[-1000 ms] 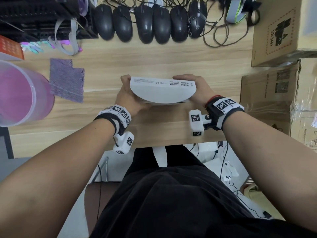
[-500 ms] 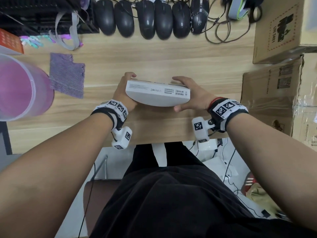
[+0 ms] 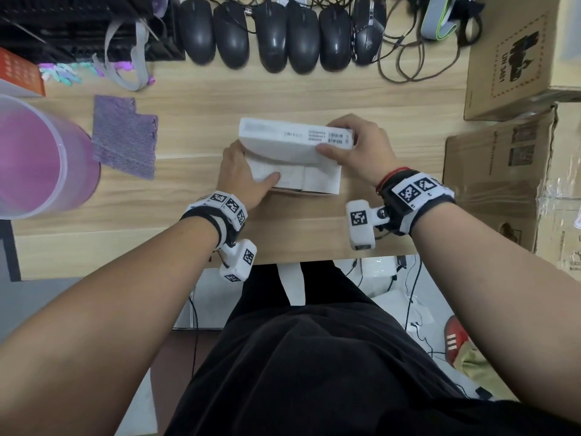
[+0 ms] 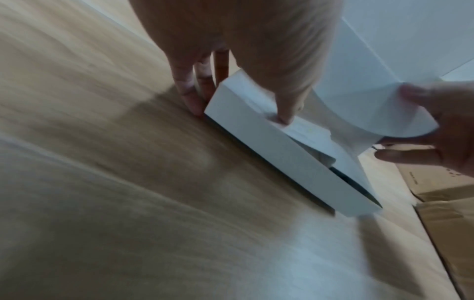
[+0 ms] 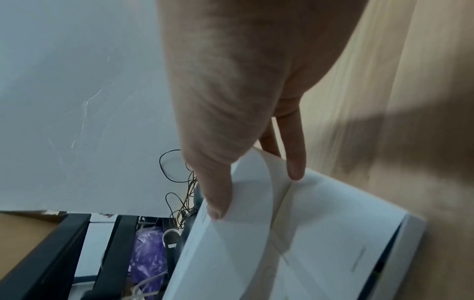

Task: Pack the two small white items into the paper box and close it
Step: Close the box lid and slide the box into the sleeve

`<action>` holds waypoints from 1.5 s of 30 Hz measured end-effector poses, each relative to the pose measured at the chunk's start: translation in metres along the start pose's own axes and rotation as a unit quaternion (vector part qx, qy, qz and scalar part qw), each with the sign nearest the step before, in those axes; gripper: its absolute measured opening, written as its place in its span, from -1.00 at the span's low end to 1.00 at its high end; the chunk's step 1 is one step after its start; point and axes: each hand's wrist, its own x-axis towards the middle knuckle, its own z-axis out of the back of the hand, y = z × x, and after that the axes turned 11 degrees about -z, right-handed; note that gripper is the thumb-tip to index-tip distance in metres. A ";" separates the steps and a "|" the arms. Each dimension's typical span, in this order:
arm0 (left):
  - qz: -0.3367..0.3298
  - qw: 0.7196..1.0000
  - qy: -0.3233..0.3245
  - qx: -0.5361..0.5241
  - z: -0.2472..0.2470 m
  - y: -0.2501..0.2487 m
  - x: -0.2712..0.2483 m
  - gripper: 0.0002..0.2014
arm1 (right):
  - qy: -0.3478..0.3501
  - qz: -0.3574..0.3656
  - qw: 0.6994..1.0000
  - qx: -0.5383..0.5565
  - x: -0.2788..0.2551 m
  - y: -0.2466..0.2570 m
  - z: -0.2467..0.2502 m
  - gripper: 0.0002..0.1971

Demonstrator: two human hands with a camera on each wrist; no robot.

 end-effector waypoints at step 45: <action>-0.038 0.995 0.090 -0.019 0.023 0.015 0.005 0.12 | 0.098 0.037 0.902 -0.420 0.000 -0.004 -0.049 0.32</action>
